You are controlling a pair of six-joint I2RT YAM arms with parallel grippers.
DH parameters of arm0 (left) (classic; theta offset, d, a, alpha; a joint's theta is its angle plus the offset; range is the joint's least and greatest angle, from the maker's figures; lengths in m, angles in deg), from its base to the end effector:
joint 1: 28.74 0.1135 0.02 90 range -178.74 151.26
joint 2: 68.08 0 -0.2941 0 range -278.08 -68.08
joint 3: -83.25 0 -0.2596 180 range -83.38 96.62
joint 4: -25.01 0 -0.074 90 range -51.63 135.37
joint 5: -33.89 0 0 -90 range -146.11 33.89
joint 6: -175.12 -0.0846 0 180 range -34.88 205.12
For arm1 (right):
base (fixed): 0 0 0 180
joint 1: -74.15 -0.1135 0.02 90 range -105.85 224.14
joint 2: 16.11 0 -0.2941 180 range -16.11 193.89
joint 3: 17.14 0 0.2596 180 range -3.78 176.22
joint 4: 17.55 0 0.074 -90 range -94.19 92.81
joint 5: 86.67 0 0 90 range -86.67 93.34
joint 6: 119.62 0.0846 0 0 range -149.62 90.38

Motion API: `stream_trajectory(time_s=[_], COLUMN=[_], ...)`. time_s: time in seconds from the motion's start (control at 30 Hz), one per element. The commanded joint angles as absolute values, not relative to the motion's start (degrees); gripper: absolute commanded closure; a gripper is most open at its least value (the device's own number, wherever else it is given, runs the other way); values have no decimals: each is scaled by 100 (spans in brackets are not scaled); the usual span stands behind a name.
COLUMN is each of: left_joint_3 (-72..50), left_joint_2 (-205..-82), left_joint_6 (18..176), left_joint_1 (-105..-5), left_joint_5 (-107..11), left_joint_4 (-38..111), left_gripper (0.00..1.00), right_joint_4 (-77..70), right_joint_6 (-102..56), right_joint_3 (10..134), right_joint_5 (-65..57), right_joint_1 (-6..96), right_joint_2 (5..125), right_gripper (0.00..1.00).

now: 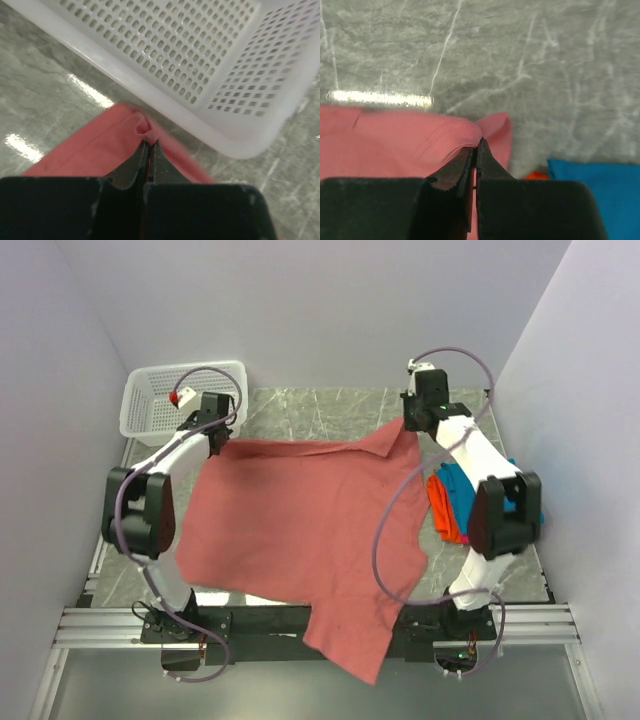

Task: Fold and stack the t-shirts
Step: Fold the tshirt

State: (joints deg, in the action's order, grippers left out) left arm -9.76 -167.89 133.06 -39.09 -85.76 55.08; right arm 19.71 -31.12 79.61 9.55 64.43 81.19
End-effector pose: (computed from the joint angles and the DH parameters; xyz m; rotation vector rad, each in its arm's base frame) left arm 0.4318 -0.0363 0.2453 -0.9446 1.9913 0.0413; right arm 0.4371 0.0656 0.3058 -0.1586 2.2208 -0.0425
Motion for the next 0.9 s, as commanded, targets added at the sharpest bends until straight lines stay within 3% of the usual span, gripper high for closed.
stream_trajectory(time_s=[0.0, 0.13, 0.3, 0.87], left_joint_3=[-534, -393, -367, -1008], left_joint_2=[-17134, -17442, -17452, -16600], left_joint_6=[13592, 13671, 13706, 13364], left_joint_1=[-3859, -3824, -3806, -3718], left_joint_5=[-8494, -8397, -8511, -8492], left_joint_4=[5058, 5094, 5252, 5313], left_gripper=[100, 100, 100, 100], right_joint_4=[1453, 1594, 1708, 2815], right_joint_6=[-2971, -2823, -2673, -1337], right_joint_3=[8638, 9008, 8737, 6320], right_joint_5=[607, 544, 773, 852], right_joint_1=[6492, 6483, 6483, 6237], right_joint_2=[8644, 9233, 9051, 6397], right_gripper=[100, 100, 100, 100])
